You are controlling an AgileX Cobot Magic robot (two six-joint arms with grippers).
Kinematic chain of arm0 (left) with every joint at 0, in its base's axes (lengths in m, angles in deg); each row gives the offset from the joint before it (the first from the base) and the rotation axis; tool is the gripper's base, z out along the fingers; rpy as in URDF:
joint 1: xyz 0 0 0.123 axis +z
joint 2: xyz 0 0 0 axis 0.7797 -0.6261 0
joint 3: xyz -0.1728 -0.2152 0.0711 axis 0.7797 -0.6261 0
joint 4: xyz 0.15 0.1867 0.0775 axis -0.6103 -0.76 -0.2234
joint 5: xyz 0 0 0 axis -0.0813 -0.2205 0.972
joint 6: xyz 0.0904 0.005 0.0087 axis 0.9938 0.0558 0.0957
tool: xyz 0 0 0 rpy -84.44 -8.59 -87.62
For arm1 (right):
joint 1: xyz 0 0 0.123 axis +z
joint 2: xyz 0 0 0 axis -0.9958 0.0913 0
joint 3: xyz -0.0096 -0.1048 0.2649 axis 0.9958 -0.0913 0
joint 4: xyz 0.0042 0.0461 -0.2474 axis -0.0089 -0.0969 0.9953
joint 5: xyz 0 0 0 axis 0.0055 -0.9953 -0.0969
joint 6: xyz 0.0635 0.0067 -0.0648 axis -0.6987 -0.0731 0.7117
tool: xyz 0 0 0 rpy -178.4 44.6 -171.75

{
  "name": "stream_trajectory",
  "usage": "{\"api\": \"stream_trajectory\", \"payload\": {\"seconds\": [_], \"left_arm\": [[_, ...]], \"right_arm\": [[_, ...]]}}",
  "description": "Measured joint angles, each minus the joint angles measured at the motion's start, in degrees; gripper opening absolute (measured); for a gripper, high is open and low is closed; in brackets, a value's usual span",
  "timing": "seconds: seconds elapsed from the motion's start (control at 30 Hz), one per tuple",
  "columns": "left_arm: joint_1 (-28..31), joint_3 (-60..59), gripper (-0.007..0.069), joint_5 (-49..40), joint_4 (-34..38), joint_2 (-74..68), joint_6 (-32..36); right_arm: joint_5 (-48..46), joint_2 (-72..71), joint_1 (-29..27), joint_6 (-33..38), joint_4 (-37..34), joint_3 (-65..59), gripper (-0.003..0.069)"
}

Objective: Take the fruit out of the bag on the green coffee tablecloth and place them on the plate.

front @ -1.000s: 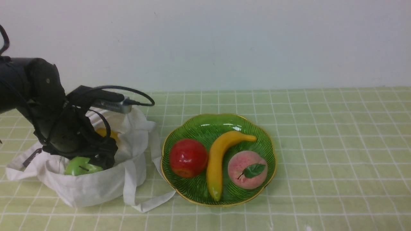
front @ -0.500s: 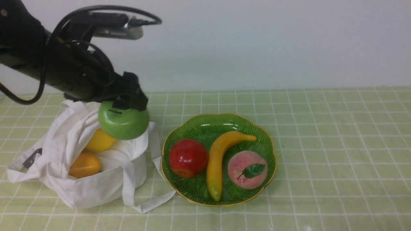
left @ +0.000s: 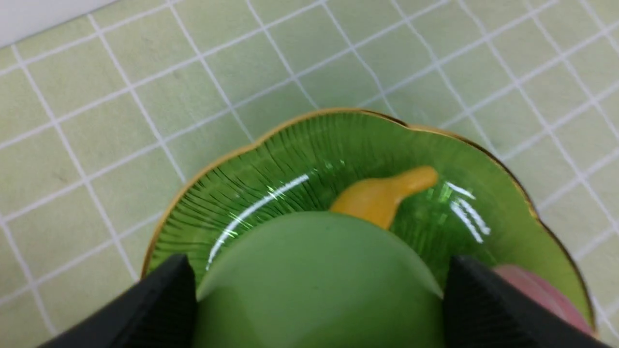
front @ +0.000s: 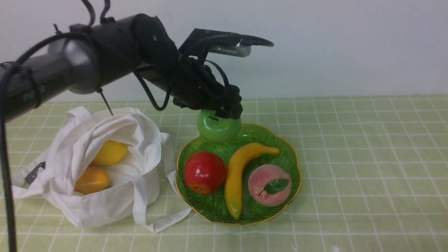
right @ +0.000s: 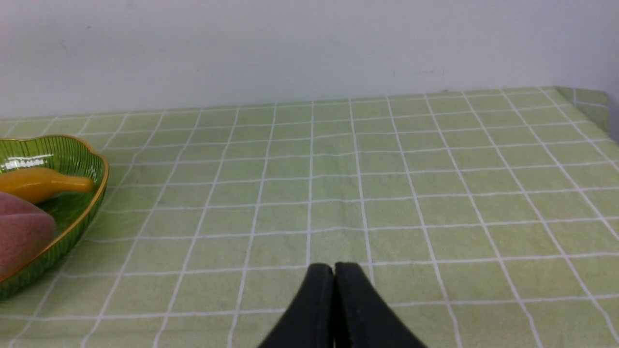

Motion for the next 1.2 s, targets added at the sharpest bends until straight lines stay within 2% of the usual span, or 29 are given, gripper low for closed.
{"api": "stream_trajectory", "payload": {"seconds": [0.33, 0.43, 0.57, 0.8, 0.87, 0.9, 0.93, 0.97, 1.0, 1.03, 1.07, 1.1, 1.13, 1.2], "left_arm": [[-0.07, 2.38, 0.0598, 2.02, 0.01, -6.4, 0.07], [-0.07, 2.38, 0.0664, 2.02, 0.01, -6.94, 0.07], [-0.07, 2.38, 0.0683, 1.95, 0.01, -6.94, 0.12], [-0.07, 3.38, 0.0676, -2.75, -0.55, -5.44, 0.1], [-0.07, 5.01, 0.0606, -8.53, -2.27, -2.95, -1.43], [-0.07, 5.33, 0.0595, -9.08, -2.47, -2.69, -1.69], [-0.07, 6.39, 0.0472, -14.02, -4.96, 0.05, -4.82], [-0.07, 6.79, 0.0381, -16.34, -6.63, 1.77, -6.89], [-0.07, 6.87, 0.0318, -17.45, -7.7, 3.17, -8.05], [-0.07, 6.87, 0.021, -18.74, -9.18, 4.67, -9.73], [-0.07, 6.87, 0.0139, -20.11, -10.96, 6.62, -10.82], [-0.07, 6.76, 0.0125, -20.54, -11.62, 7.0, -11.3], [-0.07, 6.22, 0.0037, -21.55, -13.82, 10.82, -13.15], [-0.07, 4.92, 0.0008, -21.75, -15.45, 15.16, -14.59]], "right_arm": [[0.0, 0.0, 0.0, 0.0, 0.0, 0.0, -0.001], [0.0, 0.0, 0.0, 0.0, 0.0, 0.0, -0.001], [0.0, 0.0, 0.0, 0.0, 0.0, 0.0, -0.001], [0.0, 0.0, 0.0, 0.0, 0.0, 0.0, -0.001], [0.0, 0.0, 0.0, 0.0, 0.0, 0.0, -0.001], [0.0, 0.0, 0.0, 0.0, 0.0, 0.0, -0.001], [0.0, 0.0, 0.0, 0.0, 0.0, 0.0, -0.001], [0.0, 0.0, 0.0, 0.0, 0.0, 0.0, -0.001], [0.0, 0.0, 0.0, 0.0, 0.0, 0.0, -0.001], [0.0, 0.0, 0.0, 0.0, 0.0, 0.0, -0.001], [0.0, 0.0, 0.0, 0.0, 0.0, 0.0, -0.001], [0.0, 0.0, 0.0, 0.0, 0.0, 0.0, -0.001], [0.0, 0.0, 0.0, 0.0, 0.0, 0.0, -0.001], [0.0, 0.0, 0.0, 0.0, 0.0, 0.0, -0.001]]}}
